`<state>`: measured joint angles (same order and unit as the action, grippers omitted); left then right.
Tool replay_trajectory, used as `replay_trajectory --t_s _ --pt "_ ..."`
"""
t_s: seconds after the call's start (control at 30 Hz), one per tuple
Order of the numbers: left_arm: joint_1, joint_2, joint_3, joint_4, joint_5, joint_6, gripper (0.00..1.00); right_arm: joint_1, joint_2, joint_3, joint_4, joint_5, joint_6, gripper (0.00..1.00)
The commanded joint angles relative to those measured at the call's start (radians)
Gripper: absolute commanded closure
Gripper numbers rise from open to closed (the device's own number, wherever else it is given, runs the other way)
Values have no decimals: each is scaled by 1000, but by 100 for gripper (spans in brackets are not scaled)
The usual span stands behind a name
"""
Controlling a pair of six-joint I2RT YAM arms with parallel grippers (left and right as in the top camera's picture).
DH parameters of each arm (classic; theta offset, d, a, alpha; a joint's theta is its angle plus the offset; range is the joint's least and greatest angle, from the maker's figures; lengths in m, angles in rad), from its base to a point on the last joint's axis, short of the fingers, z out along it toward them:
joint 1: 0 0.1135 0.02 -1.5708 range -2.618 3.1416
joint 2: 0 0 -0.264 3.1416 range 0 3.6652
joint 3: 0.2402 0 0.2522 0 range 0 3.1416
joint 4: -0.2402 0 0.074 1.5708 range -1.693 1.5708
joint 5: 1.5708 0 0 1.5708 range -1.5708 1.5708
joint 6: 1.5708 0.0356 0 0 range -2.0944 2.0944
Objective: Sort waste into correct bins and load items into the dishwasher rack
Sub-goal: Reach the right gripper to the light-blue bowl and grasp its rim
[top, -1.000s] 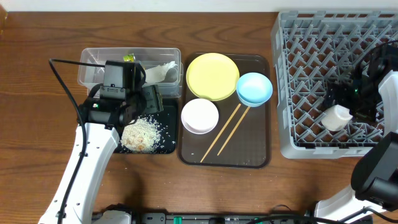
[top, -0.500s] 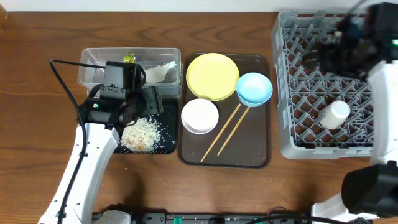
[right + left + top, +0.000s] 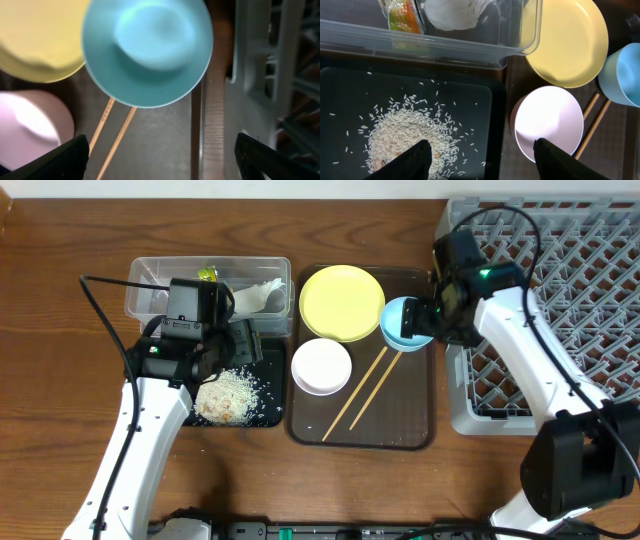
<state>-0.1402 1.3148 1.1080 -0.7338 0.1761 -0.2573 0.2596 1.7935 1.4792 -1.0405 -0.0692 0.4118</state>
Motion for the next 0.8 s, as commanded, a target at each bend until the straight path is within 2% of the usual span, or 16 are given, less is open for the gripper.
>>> replay_trajectory --t_s 0.0,0.23,0.53,0.77 --pt "3 -2 9 -3 -13 13 32 17 9 -73 61 47 153 13" --pt "3 -2 9 -11 -13 13 32 18 10 -197 199 72 271 16" --pt "2 -2 9 -11 -13 13 32 40 10 -306 401 81 325 37" --pt "2 -2 9 -14 -13 13 32 74 10 -319 424 181 358 59"
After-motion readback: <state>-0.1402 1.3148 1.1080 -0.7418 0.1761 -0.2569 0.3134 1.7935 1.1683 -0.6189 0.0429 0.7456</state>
